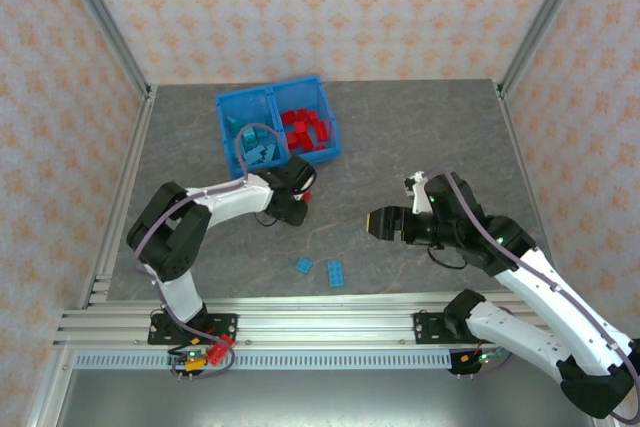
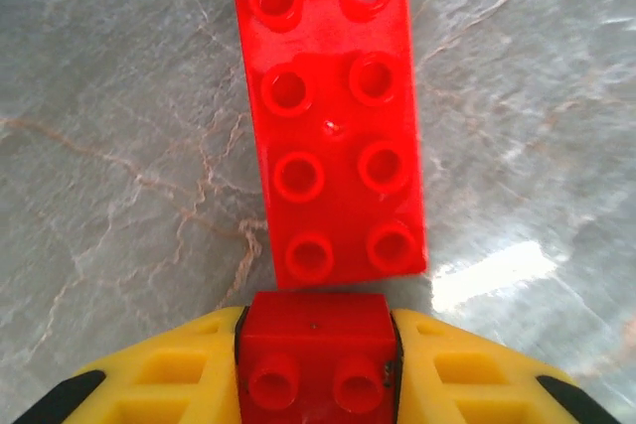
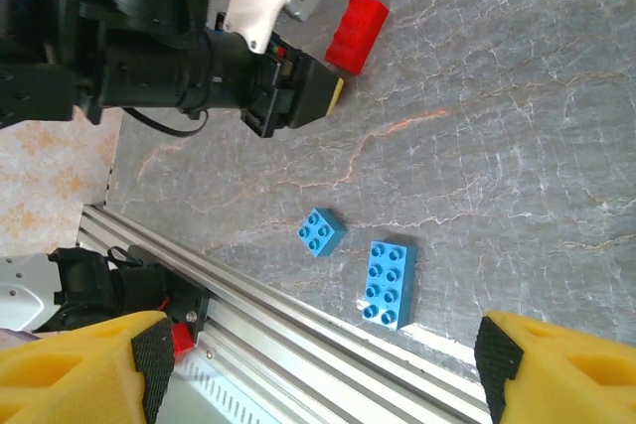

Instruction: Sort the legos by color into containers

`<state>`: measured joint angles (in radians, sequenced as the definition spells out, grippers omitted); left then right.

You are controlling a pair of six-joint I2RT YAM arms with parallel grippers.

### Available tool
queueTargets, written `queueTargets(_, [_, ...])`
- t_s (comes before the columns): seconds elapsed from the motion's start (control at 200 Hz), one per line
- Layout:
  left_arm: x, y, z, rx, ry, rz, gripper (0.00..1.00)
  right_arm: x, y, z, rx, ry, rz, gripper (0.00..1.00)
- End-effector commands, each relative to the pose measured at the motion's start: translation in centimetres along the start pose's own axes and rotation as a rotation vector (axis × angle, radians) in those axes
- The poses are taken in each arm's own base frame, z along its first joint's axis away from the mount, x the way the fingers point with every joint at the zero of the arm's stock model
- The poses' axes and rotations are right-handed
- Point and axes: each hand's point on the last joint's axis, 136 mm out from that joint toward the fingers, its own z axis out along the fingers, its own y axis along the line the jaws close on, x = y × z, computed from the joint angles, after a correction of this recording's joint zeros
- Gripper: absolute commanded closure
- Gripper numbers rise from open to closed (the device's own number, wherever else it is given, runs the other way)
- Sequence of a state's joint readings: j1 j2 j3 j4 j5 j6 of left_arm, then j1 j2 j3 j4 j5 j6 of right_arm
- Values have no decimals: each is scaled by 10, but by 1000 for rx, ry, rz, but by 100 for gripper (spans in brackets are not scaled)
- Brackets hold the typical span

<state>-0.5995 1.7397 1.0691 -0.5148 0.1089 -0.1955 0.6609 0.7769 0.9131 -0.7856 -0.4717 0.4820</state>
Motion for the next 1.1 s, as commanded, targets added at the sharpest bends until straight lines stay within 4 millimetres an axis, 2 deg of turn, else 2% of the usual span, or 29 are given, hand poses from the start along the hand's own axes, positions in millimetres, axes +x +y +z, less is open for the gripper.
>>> queueTargets(0.0, [-44,-7,-64,68,-199,-87,72,-7,11,-10,-29,-28,-26,19])
queueTargets(0.1, [-86,8,-108,-7,-343,-116,72,-12,12,-10,-28,-51,-27,19])
queueTargets(0.21, [-133,32,-122,-83,-414,-171,72,-17,11,-9,-16,-68,-25,19])
queueTargets(0.365, [-202,65,-102,-123,-449,-253,72,-18,8,-12,-2,-82,-15,19])
queueTargets(0.395, [-213,70,-86,-138,-431,-265,72,-18,8,-13,-1,-84,-14,19])
queueTargets(0.551, [-264,96,-52,-164,-435,-322,71,-18,3,-16,25,-94,-16,19])
queueTargets(0.616, [-278,105,-38,-163,-430,-337,69,-18,3,-18,32,-98,-21,19])
queueTargets(0.661, [-285,106,-32,-146,-433,-344,64,-19,2,-19,38,-100,-23,19])
queueTargets(0.751, [-296,103,-30,-115,-451,-329,45,-20,2,-19,42,-104,-23,19])
queueTargets(0.811, [-300,99,-35,-86,-465,-324,37,-20,1,-19,47,-103,-22,19])
queueTargets(0.936, [-301,87,-62,-27,-515,-330,33,-19,-1,-18,58,-97,-14,19])
queueTargets(1.016, [-297,75,-90,19,-567,-333,33,-18,-2,-18,62,-95,-8,19])
queueTargets(1.096, [-286,55,-128,72,-626,-316,33,-17,-7,-16,78,-96,1,19])
